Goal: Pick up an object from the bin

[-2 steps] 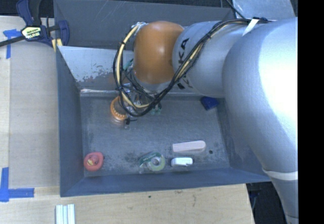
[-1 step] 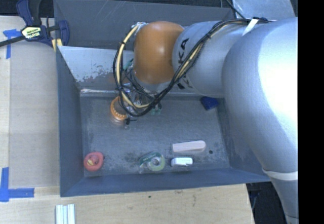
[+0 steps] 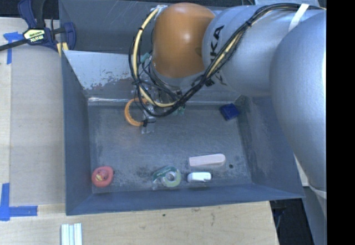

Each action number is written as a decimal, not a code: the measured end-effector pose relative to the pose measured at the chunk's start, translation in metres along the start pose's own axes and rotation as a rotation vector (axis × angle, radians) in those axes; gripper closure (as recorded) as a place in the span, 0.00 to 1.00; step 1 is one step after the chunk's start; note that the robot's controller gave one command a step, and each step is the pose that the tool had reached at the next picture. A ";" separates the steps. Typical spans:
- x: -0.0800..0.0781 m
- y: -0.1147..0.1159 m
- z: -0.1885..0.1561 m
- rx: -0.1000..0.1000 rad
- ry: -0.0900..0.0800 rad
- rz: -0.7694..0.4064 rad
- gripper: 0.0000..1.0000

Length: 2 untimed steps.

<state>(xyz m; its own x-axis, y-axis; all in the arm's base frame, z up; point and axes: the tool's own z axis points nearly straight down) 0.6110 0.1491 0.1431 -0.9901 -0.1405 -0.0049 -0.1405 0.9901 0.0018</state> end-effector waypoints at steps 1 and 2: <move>-0.008 -0.022 0.011 -0.001 -0.013 -0.008 1.00; -0.005 -0.021 -0.042 -0.001 -0.001 0.057 1.00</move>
Offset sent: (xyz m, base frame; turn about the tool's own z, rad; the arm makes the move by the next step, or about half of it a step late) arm 0.0060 -0.0151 0.1267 0.1231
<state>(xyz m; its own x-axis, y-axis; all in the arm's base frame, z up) 0.6182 0.1290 0.1848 -0.9964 -0.0843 -0.0052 -0.0843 0.9964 0.0028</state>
